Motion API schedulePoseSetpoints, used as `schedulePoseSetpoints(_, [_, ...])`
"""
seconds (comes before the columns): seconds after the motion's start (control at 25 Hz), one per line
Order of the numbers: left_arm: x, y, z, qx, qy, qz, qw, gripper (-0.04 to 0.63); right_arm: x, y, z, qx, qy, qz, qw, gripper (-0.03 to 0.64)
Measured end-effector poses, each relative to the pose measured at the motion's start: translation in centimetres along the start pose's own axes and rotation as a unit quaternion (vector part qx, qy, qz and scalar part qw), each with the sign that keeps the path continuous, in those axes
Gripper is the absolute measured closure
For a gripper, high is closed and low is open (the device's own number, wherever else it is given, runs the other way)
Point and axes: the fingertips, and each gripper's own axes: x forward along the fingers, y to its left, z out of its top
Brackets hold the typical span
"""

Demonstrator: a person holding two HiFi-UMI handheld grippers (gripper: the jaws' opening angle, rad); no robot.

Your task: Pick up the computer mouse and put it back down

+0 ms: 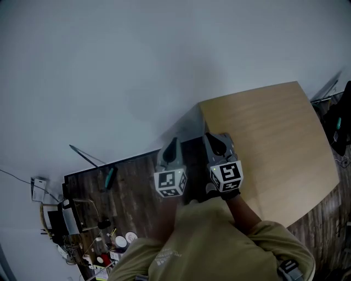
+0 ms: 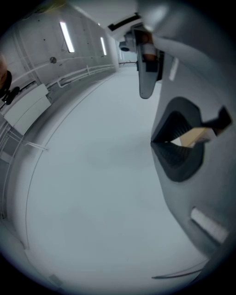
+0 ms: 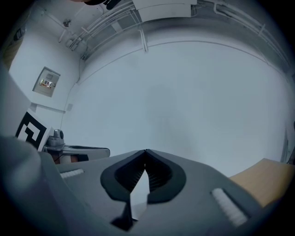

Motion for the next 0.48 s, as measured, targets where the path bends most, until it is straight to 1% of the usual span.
schedulePoseSetpoints(0.12, [-1.3, 0.0, 0.1, -0.004, -0.006, 0.001, 1.0, 0.598, -0.7, 1.3, 0.7, -0.013, -0.018, -0.003, 1.0, 0.609])
schedulePoseSetpoints(0.24, [-1.9, -0.3, 0.3, -0.003, -0.013, 0.0, 0.9999, 0.598, -1.3, 1.4, 1.2, -0.023, -0.028, -0.015, 0.999, 0.609])
schedulePoseSetpoints(0.48, [-2.6, -0.9, 1.3, 0.002, -0.024, -0.009, 0.9997, 0.598, -2.1, 1.3, 1.5, -0.021, -0.032, -0.026, 0.999, 0.609])
